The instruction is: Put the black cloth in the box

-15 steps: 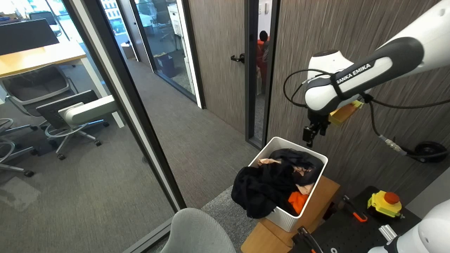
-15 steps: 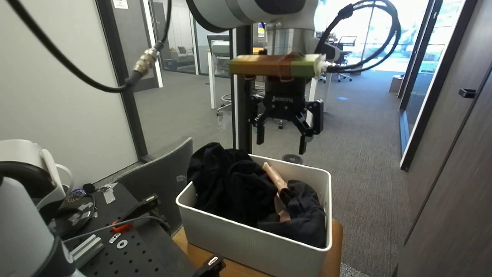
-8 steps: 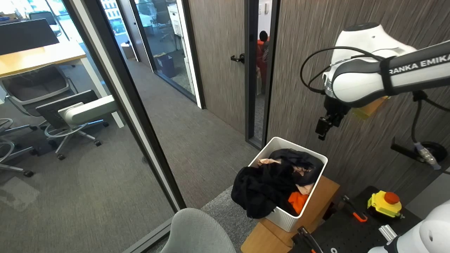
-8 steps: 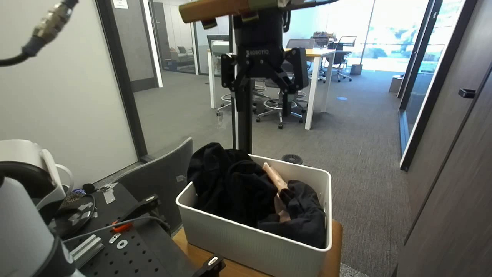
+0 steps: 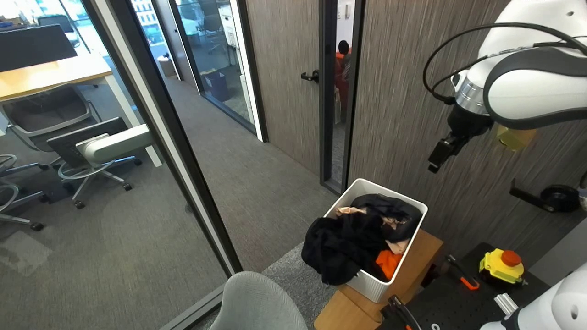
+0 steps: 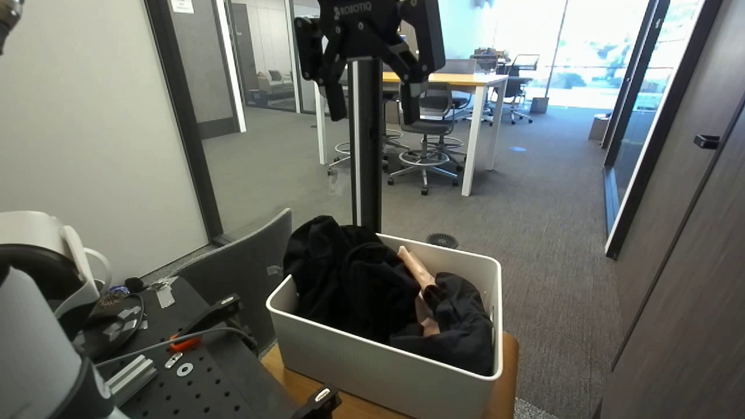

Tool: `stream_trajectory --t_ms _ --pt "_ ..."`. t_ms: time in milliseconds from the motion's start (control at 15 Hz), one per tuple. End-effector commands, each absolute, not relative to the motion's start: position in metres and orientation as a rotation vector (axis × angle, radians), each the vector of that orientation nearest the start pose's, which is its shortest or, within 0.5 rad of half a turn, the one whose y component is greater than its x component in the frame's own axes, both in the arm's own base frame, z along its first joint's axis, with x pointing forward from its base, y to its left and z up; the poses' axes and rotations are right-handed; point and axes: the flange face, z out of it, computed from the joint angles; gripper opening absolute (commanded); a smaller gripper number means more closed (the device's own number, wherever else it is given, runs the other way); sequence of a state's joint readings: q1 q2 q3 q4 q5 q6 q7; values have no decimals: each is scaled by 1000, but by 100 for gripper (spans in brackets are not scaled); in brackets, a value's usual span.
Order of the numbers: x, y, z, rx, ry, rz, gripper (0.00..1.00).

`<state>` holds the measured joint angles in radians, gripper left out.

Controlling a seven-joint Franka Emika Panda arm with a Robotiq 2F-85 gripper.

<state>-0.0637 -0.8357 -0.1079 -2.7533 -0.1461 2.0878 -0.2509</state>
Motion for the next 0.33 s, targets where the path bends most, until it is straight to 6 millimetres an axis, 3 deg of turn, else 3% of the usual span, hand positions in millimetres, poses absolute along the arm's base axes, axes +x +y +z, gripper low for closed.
stream_trajectory --t_ms 0,267 --pt "299 -60 475 -3157 -268 -291 100" --pt "305 -61 466 -3190 -263 -254 100"
